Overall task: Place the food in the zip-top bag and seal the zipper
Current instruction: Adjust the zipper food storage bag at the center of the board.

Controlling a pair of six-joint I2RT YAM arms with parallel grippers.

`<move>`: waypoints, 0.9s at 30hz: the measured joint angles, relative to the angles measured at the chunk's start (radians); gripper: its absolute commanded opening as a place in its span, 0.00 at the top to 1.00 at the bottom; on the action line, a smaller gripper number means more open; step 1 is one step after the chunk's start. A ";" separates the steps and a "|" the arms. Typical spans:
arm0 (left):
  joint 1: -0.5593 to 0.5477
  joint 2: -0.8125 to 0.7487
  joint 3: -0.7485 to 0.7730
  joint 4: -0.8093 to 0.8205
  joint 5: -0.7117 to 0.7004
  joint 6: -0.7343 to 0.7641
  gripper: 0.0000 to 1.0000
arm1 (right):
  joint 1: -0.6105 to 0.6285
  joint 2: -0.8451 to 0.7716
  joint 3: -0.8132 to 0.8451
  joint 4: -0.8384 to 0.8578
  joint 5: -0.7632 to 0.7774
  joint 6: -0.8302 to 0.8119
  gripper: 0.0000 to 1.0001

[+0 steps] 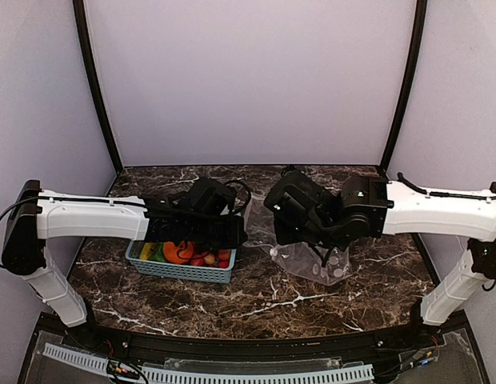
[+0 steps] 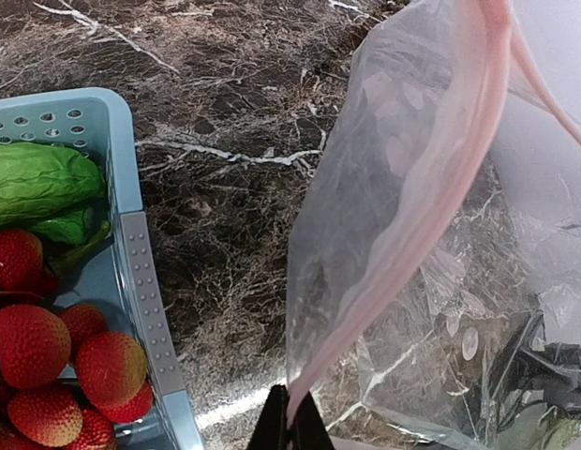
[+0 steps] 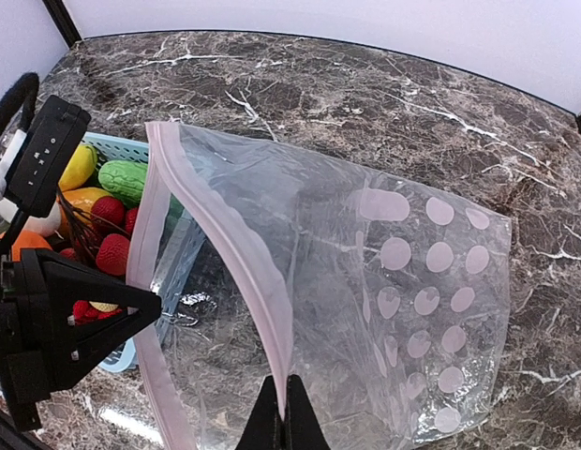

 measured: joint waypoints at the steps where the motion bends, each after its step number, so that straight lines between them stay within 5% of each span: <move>1: 0.000 0.000 0.000 -0.008 -0.006 0.000 0.99 | 0.005 0.004 0.001 -0.007 0.008 0.009 1.00; 11: -0.003 0.000 -0.024 0.006 -0.017 -0.009 0.82 | 0.027 0.008 0.002 -0.037 0.037 0.041 1.00; 23: -0.003 -0.088 -0.066 0.132 0.097 0.090 0.32 | 0.027 0.029 0.003 -0.042 0.016 0.043 1.00; 27: -0.003 -0.176 -0.097 0.167 0.150 0.127 0.25 | 0.027 0.035 0.004 -0.044 0.010 0.045 1.00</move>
